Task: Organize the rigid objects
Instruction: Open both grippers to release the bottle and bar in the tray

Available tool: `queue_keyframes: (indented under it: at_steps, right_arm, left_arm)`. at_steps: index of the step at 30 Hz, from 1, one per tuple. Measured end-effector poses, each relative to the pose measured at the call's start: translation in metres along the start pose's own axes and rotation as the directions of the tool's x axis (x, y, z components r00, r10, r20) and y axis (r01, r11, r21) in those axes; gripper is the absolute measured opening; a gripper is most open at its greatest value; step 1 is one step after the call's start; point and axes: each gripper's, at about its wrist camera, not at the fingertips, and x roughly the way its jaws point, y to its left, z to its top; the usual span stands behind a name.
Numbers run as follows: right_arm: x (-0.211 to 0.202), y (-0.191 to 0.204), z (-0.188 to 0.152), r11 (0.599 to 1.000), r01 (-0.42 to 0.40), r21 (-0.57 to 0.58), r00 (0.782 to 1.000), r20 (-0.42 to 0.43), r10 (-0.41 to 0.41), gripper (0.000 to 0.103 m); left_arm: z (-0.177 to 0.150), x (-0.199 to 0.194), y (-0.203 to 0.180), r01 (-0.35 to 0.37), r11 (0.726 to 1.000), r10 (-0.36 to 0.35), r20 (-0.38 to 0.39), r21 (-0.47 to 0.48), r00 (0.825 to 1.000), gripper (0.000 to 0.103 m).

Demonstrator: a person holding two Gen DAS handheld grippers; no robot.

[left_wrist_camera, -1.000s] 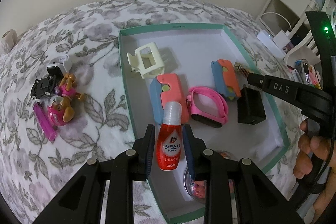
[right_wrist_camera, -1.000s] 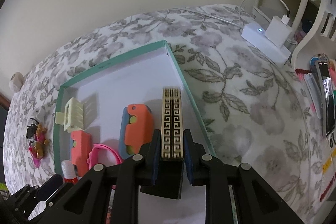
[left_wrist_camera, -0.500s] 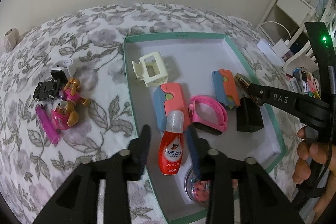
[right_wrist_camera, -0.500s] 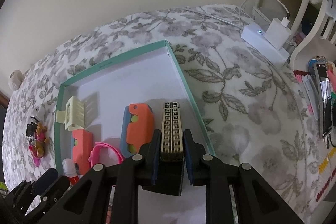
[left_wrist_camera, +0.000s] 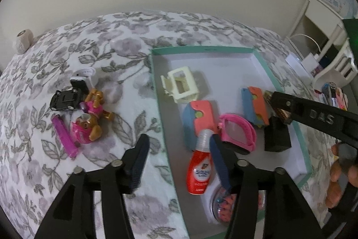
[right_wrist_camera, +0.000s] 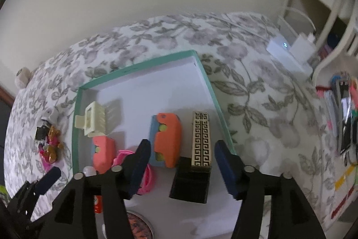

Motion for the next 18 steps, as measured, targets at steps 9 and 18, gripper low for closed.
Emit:
queue_keyframes:
  at_steps: [9, 18]
  right_arm:
    - [-0.018, 0.031, 0.005, 0.995, -0.006, -0.104, 0.998, 0.059, 0.013, 0.100]
    - [-0.019, 0.061, 0.000, 0.984, -0.038, -0.173, 0.994, 0.090, 0.054, 0.103]
  left_arm:
    - [0.005, -0.002, 0.031, -0.035, 0.992, 0.040, 0.035, -0.119, 0.999, 0.084]
    - [0.009, -0.005, 0.061, -0.111, 0.971, 0.125, 0.052, -0.213, 0.991, 0.099]
